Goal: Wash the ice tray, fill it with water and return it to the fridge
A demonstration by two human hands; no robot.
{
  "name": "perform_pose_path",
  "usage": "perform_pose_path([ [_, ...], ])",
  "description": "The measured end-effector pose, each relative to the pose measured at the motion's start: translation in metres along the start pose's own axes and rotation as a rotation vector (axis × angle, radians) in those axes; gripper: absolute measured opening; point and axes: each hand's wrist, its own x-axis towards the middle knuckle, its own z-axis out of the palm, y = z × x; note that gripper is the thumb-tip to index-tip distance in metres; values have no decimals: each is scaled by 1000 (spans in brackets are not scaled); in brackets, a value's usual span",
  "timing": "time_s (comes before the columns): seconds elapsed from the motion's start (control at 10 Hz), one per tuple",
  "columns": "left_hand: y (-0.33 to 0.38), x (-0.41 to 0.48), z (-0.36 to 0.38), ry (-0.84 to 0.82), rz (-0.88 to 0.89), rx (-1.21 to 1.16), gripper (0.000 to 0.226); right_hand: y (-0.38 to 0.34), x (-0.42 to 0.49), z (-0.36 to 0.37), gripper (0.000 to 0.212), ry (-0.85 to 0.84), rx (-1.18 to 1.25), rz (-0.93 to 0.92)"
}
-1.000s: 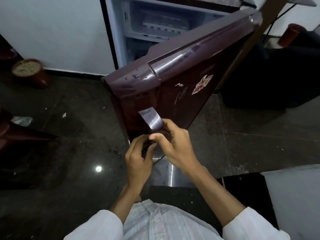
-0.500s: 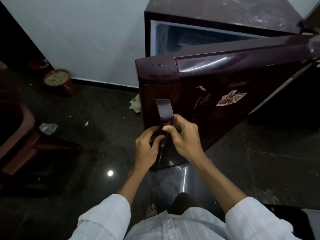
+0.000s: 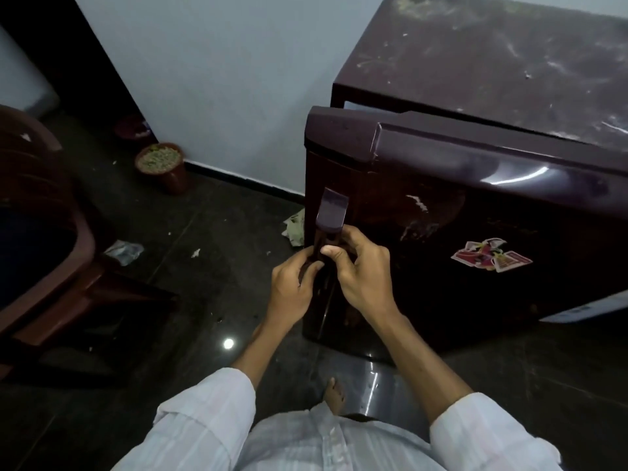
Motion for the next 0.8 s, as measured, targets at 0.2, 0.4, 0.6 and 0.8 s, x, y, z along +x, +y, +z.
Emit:
perform_pose_path([
  [0.2,-8,31,13,-14,-34,4,28,11,34,-3,31,-24,-24,-4],
  [0.4,-12,32,12,-41,-12,-11,25,14,31,1,31,18,18,22],
  [0.6,-1,19,14,-26,31,-32,30,8,8,4,27,40,25,22],
  [0.8,-10,-18,7,-125,101,-33,52,30,-39,22,35,204,-332,75],
])
